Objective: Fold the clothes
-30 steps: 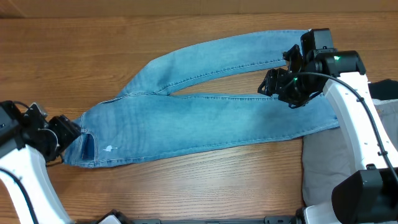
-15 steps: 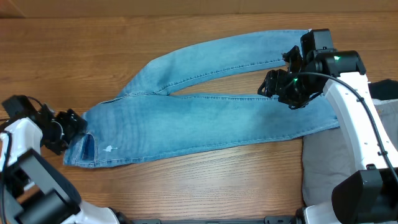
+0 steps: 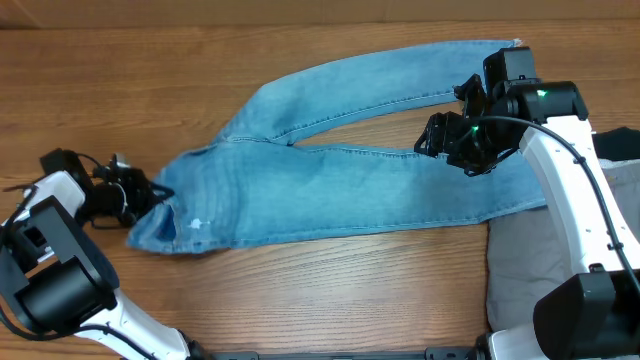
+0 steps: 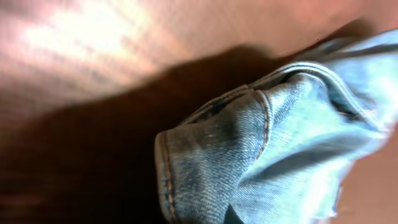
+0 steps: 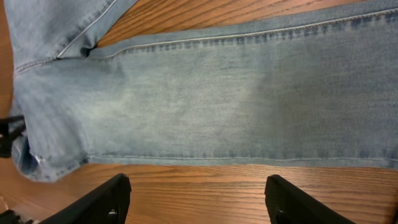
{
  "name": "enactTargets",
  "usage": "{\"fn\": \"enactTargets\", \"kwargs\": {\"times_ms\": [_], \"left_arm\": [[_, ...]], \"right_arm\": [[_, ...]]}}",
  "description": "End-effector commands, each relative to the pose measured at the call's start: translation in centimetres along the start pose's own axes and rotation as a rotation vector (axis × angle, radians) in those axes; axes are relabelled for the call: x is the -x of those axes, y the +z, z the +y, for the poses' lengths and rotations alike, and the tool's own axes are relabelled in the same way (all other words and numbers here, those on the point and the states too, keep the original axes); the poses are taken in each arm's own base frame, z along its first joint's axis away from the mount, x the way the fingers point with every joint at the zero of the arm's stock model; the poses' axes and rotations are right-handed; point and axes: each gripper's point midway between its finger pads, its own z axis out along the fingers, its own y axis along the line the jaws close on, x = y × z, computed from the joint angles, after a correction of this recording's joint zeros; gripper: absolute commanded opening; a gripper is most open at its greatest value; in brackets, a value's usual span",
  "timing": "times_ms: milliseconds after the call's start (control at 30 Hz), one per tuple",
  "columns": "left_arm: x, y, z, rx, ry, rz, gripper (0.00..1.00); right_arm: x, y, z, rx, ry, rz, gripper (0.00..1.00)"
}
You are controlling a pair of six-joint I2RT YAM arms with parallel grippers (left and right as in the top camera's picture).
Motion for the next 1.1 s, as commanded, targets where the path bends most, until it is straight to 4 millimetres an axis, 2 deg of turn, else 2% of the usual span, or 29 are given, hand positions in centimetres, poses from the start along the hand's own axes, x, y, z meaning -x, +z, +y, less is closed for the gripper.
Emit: {"fn": "enactTargets", "kwargs": {"times_ms": [0,33,67,167,233,267,300,333,400,533,633,733,867,967,1000,1067], "left_arm": [[6.8,-6.0,-7.4,-0.152,0.112,-0.163,0.04],[7.5,-7.2,-9.0,-0.173,0.146,-0.183,0.04],[8.5,-9.3,-11.7,-0.191,0.202,-0.219,0.04],[8.9,-13.0,-17.2,-0.192,0.364,-0.282,0.04],[8.4,-14.5,-19.1,-0.118,0.438,-0.311,0.04],[7.7,-14.9,-18.8,0.040,0.435,-0.323,0.07],[6.7,-14.3,-17.4,0.203,0.416,-0.298,0.21],[6.1,-13.8,-16.5,0.270,0.401,-0.273,0.25],[4.8,-12.6,-14.3,0.402,0.358,-0.207,0.43],[2.7,-11.3,-9.9,0.585,0.224,-0.117,0.55],[2.8,-11.4,-8.0,0.638,0.167,-0.121,0.62],[3.6,-12.1,-7.5,0.616,0.136,-0.148,0.65],[4.6,-12.9,-6.9,0.597,0.115,-0.187,0.71],[5.5,-13.4,-6.6,0.580,0.104,-0.219,0.76],[5.5,-13.4,-6.8,0.557,0.112,-0.212,0.76],[5.2,-13.1,-7.2,0.516,0.132,-0.189,0.76]], "right_arm": [[0.5,-0.8,1.0,0.030,-0.015,-0.027,0.73],[0.5,-0.8,1.0,0.030,-0.015,-0.027,0.73],[0.5,-0.8,1.0,0.030,-0.015,-0.027,0.73],[0.5,-0.8,1.0,0.030,-0.015,-0.027,0.73],[0.5,-0.8,1.0,0.030,-0.015,-0.027,0.73],[0.5,-0.8,1.0,0.030,-0.015,-0.027,0.73],[0.6,-0.8,1.0,0.030,-0.016,-0.029,0.73],[0.6,-0.8,1.0,0.031,-0.017,-0.031,0.73],[0.7,-0.8,1.1,0.032,-0.019,-0.035,0.73],[0.8,-0.8,1.1,0.033,-0.021,-0.040,0.73],[0.8,-0.8,1.1,0.032,-0.019,-0.037,0.73],[0.8,-0.8,0.9,0.024,-0.019,-0.040,0.78],[1.1,-0.5,0.3,-0.010,-0.014,-0.042,0.78],[1.2,0.2,-1.1,-0.077,0.065,-0.030,0.79],[1.3,0.8,-2.6,-0.145,0.123,-0.025,0.82],[1.5,1.5,-4.2,-0.195,0.193,-0.016,0.82]]}}
